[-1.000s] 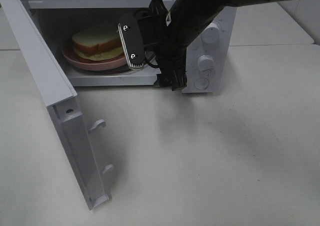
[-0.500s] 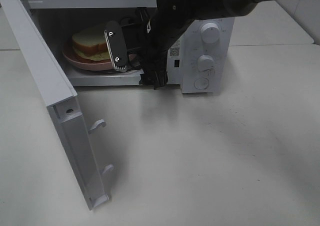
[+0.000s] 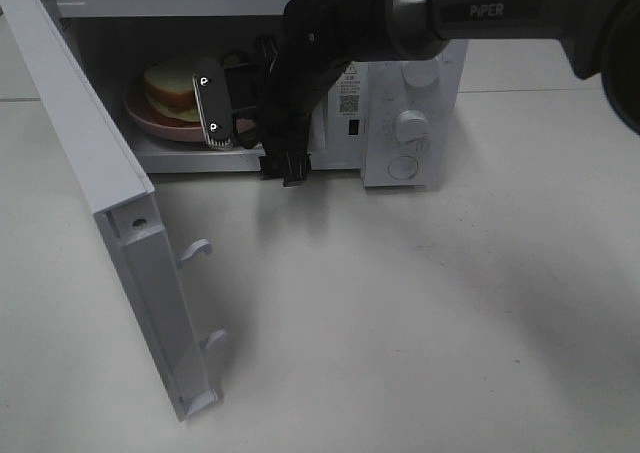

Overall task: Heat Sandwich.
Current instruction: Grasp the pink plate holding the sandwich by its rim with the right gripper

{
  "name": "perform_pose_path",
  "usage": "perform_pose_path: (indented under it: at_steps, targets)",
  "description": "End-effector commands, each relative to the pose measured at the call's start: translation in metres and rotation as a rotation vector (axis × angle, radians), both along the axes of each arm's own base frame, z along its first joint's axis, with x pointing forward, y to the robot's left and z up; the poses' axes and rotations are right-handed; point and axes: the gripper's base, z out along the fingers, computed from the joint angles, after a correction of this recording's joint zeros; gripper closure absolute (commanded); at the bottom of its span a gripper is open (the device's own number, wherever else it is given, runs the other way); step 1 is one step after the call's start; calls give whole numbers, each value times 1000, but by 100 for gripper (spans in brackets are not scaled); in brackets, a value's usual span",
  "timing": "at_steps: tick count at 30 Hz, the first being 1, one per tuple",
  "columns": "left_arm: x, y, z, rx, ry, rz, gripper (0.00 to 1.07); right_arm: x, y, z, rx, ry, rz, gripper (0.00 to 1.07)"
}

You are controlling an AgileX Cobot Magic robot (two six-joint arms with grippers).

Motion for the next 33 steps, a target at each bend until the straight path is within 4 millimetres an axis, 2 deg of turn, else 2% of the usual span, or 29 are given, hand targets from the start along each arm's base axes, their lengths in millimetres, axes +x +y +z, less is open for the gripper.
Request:
perform_pose_path:
  at_steps: [1,12,24,28,33]
  targets:
    - [-1,-1,0,-13,-8,4,10,6,5,0,12,5,-13,16]
    - [-1,-1,0,-13,-8,4,10,18,10,15,18,-7,-60,18]
    - [-1,-1,0,-13,-8,4,10,20,20,-5,14,-2,-36,19]
    - [-1,-1,0,-13,-8,4,10,26,25,-2,36,-22,-41,19]
    - [-1,-1,0,-13,-8,4,10,28,33,-7,62,-19,-40,19]
